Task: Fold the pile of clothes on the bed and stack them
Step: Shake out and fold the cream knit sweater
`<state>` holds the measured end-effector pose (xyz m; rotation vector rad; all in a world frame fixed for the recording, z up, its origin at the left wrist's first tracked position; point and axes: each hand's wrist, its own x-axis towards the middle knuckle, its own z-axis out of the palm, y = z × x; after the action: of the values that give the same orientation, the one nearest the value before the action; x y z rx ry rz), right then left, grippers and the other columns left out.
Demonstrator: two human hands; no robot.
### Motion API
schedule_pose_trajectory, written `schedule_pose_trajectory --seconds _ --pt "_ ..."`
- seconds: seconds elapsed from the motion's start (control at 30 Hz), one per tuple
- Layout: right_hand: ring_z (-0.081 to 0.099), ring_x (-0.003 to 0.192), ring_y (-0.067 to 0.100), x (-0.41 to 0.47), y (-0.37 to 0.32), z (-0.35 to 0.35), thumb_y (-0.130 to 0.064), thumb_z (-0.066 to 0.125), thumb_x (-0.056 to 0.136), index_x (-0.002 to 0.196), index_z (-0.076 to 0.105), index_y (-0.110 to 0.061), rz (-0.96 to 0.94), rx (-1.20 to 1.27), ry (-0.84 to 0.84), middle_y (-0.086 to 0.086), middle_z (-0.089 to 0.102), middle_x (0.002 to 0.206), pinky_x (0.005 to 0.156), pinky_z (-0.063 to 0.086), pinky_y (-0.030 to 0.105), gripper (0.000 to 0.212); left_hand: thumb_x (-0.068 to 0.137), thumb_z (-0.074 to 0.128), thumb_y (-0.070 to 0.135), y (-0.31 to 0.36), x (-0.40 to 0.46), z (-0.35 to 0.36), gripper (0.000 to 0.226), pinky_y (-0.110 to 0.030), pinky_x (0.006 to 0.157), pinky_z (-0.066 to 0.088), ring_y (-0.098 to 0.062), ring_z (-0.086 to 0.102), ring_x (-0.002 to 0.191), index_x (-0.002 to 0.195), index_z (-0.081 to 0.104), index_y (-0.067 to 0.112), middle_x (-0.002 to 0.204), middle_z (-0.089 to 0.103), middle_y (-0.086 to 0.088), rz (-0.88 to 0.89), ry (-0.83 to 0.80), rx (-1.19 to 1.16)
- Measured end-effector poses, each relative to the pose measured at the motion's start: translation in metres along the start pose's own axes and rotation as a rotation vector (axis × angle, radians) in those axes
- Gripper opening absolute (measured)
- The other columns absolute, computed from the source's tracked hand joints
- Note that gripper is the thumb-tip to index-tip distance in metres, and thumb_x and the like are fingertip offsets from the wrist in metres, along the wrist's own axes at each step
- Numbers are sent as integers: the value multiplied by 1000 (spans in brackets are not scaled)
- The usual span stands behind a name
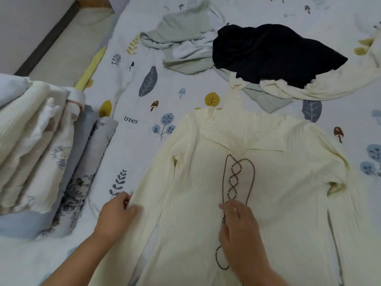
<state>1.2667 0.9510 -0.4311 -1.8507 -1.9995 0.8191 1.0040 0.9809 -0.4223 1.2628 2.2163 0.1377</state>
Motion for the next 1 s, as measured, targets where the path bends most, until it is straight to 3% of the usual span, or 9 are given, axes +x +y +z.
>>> schedule_pose_trajectory --seconds 0.13,0.23,0.3,0.37,0.43,0.53,0.7,0.9,1.0 --pt "48 104 -8 -3 -40 -4 -31 51 94 118 39 -41 193 472 -322 -18 48 115 86 33 6 29 80 63 5 41 -36 -22 24 -23 50 30 -8 36 48 66 48 17 53 45 5 155 -19 -160" --pt "59 93 -8 -2 -66 -16 -42 60 85 128 35 -27 280 1081 -586 4 57 117 75 41 3 52 80 62 6 84 -69 -30 18 -15 46 30 -3 36 45 67 51 9 51 45 8 213 -118 -380" --pt "61 101 -6 -1 -71 -19 -51 75 68 127 39 -17 206 1278 -597 -5 63 115 80 44 9 77 85 60 10 111 -84 -31 10 -17 51 37 -8 43 52 75 58 8 59 50 3 219 -269 -566" --pt "65 99 6 -1 -62 -27 -19 80 64 120 47 -9 163 1431 -533 -4 70 104 80 49 19 65 90 54 15 131 -90 -31 14 -18 59 47 -9 58 62 87 68 18 69 66 2 232 -454 -664" --pt "67 82 23 -1 -40 -37 9 62 59 106 58 3 384 1517 -461 14 70 89 68 53 29 47 94 51 24 142 -87 -28 19 -21 70 52 -8 65 77 93 69 27 84 72 4 281 -567 -679" --pt "61 80 35 -8 12 -47 6 59 57 100 63 9 787 1234 -325 27 66 88 68 47 36 44 89 55 32 144 -64 -12 10 -21 82 48 -6 64 90 88 65 35 88 71 9 374 -416 -474" --pt "46 116 28 -18 57 -51 -26 61 83 139 33 -15 854 249 -120 10 47 129 93 40 40 63 92 54 17 138 -13 28 8 -18 71 41 -14 59 83 91 61 22 88 65 6 339 -161 -91" --pt "38 121 31 -15 46 -30 -57 55 82 142 17 -15 924 173 -93 14 34 133 95 37 40 83 92 52 24 155 29 61 26 -28 73 37 -24 55 93 113 56 9 110 58 -9 303 61 112" --pt "44 115 26 -9 53 -29 -35 60 83 136 19 -17 871 215 -139 8 38 128 95 40 37 69 87 60 37 166 43 74 45 -34 75 39 -30 52 102 118 48 7 110 52 -9 172 28 170"
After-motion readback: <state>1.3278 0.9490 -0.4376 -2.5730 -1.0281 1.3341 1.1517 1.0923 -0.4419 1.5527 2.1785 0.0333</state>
